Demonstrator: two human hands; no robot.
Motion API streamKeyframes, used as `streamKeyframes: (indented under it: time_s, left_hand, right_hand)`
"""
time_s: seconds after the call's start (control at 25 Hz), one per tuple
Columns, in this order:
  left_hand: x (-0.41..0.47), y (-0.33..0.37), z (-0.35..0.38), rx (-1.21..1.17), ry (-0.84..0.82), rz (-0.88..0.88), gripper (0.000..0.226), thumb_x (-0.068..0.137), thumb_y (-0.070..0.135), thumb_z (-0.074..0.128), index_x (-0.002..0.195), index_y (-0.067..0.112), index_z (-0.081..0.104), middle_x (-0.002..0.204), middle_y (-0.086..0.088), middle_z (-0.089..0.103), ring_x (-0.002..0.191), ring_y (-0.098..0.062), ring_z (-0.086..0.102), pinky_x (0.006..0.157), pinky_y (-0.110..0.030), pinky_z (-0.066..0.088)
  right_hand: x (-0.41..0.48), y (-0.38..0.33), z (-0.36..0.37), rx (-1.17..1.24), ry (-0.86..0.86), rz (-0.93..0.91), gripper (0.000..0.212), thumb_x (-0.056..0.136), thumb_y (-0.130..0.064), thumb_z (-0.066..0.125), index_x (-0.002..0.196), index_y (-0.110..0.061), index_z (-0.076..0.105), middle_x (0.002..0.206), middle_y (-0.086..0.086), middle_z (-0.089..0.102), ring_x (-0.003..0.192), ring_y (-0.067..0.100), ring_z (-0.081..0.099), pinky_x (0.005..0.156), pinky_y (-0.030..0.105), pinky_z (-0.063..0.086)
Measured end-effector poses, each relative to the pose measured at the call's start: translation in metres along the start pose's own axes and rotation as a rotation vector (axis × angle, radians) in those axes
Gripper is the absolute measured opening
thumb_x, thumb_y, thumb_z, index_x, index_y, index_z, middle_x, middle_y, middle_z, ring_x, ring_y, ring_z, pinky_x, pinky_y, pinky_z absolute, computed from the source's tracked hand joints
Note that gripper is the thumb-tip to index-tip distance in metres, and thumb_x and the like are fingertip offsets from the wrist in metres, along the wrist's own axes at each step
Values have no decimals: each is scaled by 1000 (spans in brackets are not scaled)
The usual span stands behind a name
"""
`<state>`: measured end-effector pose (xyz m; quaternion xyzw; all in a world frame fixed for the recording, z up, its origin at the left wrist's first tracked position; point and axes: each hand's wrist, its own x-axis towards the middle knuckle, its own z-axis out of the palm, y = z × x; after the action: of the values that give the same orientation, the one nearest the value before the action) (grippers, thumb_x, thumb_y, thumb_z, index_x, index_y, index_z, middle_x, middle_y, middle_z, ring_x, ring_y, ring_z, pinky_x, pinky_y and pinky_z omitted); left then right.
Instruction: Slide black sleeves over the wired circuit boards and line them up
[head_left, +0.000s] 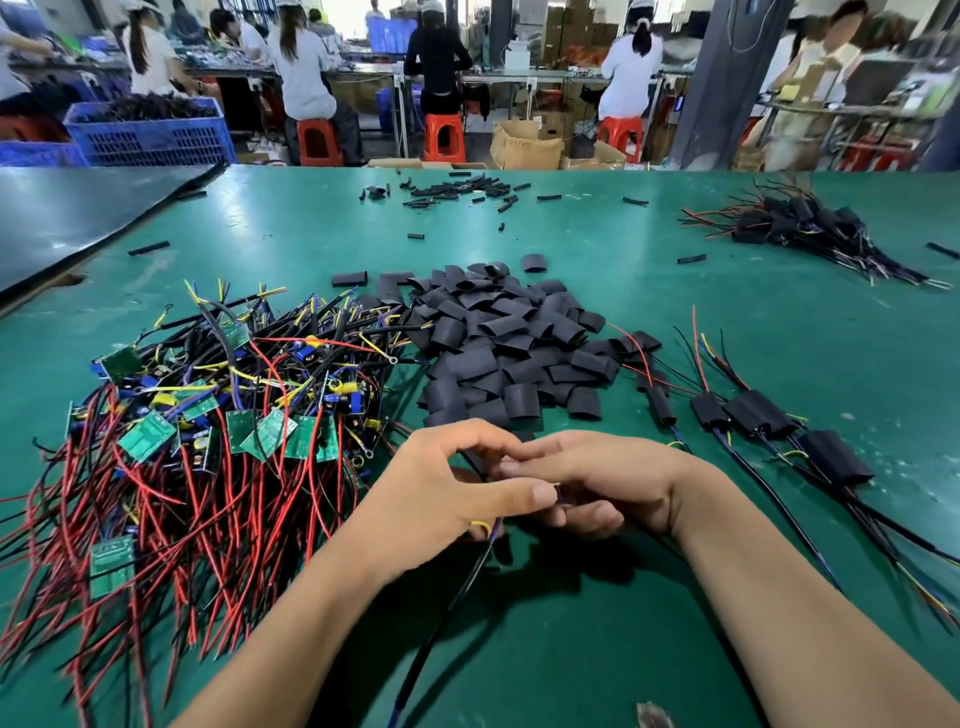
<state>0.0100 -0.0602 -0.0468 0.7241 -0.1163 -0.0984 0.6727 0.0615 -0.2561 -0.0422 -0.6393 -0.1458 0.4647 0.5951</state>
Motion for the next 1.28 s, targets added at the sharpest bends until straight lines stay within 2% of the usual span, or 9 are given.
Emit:
streamKeyframes:
  time_s: [0.12, 0.32, 0.44, 0.56, 0.68, 0.8, 0.92, 1.12, 1.28]
  left_hand:
    - [1, 0, -1, 43, 66, -10, 22, 77, 12, 84, 94, 18, 72, 79, -6, 71, 54, -27, 66, 52, -32, 52]
    - [6, -1, -5, -145, 185, -108, 14, 89, 15, 71, 97, 4, 69, 73, -12, 70, 52, -28, 65, 49, -25, 51]
    - [6, 1, -6, -416, 115, -193, 33, 82, 14, 69, 107, -7, 61, 80, -20, 68, 55, -30, 66, 52, -30, 55]
    - [6, 2, -6, -495, 108, -252, 33, 88, 12, 63, 113, -9, 59, 79, -21, 67, 56, -30, 68, 51, -30, 56]
    - [6, 1, -6, -482, 66, -239, 23, 96, 20, 57, 103, 3, 71, 78, -19, 64, 58, -31, 70, 52, -31, 57]
    - [4, 1, -2, -393, -5, -218, 24, 85, 34, 68, 91, 12, 75, 86, -12, 70, 60, -30, 70, 54, -30, 57]
    - [6, -2, 0, -355, 72, -224, 13, 84, 22, 73, 81, 10, 74, 90, -8, 74, 59, -30, 69, 52, -29, 56]
    - [7, -7, -5, -191, 192, -155, 9, 85, 15, 74, 79, 8, 75, 71, -9, 66, 47, -27, 60, 43, -24, 45]
    - [9, -7, -4, -206, 203, -164, 15, 88, 16, 72, 75, 9, 75, 66, -10, 64, 48, -28, 62, 43, -25, 48]
  right_hand:
    - [-2, -2, -6, 47, 89, -18, 26, 103, -37, 47, 105, -16, 62, 83, 10, 68, 42, 5, 44, 33, 14, 31]
    - [-12, -6, -24, 225, 126, -32, 63, 96, -62, 38, 115, -9, 66, 102, 20, 73, 36, 10, 50, 27, 16, 33]
    - [-17, -9, -29, 360, 168, -147, 51, 95, -47, 44, 104, -9, 77, 97, 16, 76, 31, 7, 43, 24, 13, 29]
    - [-17, -8, -25, 360, 200, -251, 31, 90, -25, 55, 106, -11, 77, 101, 7, 74, 43, 6, 46, 26, 15, 32]
    - [-8, -5, -12, 217, 266, -325, 20, 90, -23, 63, 103, -13, 74, 90, 0, 68, 47, 5, 45, 31, 13, 31]
    - [6, -4, 1, 143, 371, -372, 18, 87, -25, 66, 98, -12, 73, 83, 1, 66, 47, 8, 46, 37, 16, 34]
    - [11, -4, 6, 145, 449, -425, 20, 83, -26, 70, 95, -9, 72, 79, 3, 66, 49, 12, 49, 43, 19, 38]
    - [16, -4, 13, 49, 542, -455, 21, 88, -26, 73, 79, -9, 66, 74, 11, 66, 48, 17, 53, 45, 24, 43]
    - [18, -2, 11, -20, 513, -489, 17, 97, -14, 63, 85, -5, 69, 74, 14, 70, 60, 19, 62, 55, 25, 52]
